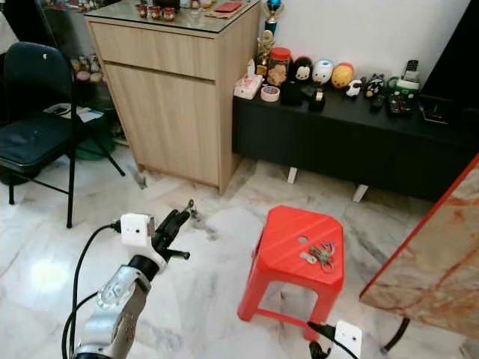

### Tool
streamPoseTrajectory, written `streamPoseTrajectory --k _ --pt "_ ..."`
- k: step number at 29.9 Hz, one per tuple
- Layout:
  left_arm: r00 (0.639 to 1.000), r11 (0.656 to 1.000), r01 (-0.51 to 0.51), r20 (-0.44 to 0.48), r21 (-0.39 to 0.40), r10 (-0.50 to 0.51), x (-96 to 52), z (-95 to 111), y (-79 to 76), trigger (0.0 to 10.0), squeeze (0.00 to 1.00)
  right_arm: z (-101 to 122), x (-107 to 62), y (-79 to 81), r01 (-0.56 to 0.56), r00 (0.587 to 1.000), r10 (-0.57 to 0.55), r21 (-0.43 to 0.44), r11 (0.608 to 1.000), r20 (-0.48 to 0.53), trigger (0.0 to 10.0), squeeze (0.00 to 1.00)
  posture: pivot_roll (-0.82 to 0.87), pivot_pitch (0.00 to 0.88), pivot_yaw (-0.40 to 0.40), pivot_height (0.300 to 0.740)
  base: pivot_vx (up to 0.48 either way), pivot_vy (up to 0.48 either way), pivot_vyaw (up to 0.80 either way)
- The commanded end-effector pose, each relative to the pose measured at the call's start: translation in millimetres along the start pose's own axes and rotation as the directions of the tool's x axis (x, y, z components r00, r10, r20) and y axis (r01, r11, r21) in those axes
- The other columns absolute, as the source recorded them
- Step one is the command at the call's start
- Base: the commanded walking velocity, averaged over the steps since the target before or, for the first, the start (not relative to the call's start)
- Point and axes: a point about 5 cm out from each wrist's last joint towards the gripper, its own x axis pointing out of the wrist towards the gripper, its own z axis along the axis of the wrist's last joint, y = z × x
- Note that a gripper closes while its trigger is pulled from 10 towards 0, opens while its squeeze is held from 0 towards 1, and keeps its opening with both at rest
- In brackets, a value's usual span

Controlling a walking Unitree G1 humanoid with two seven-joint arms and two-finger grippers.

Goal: Hang keys on a hook

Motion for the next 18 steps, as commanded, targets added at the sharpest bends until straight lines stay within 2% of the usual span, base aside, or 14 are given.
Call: streamPoseTrajectory --k 1,10,15,18 --pt "1.000 1.000 0.013 0.023 0.014 -0.013 0.9 4.4 -1.5 10.0 0.00 2.1 0.1 -1.0 0.006 1.000 -0.006 0.008 1.000 0.012 10.0 0.00 0.02 0.000 -0.073 0.740 0.000 -0.311 0.00" --pt "1.000 1.000 0.013 0.027 0.015 -0.014 1.0 4.6 -2.3 10.0 0.00 2.0 0.0 -1.1 0.011 1.000 -0.011 0.023 1.000 0.018 10.0 0.00 0.02 0.000 -0.073 0.740 0.000 -0.397 0.00" --pt "1.000 1.000 0.012 0.027 0.015 -0.013 1.8 4.9 -2.6 10.0 0.00 2.4 0.2 -1.2 0.006 1.000 -0.006 0.005 1.000 0.007 10.0 0.00 0.02 0.007 -0.077 0.740 0.000 -0.397 -0.70" --pt "1.000 1.000 0.009 0.027 0.006 -0.009 2.0 4.8 -2.6 10.0 0.00 2.7 0.2 -1.5 0.007 1.000 -0.007 0.005 1.000 0.007 10.0 0.00 0.02 0.009 -0.078 0.740 0.000 0.000 -0.73"
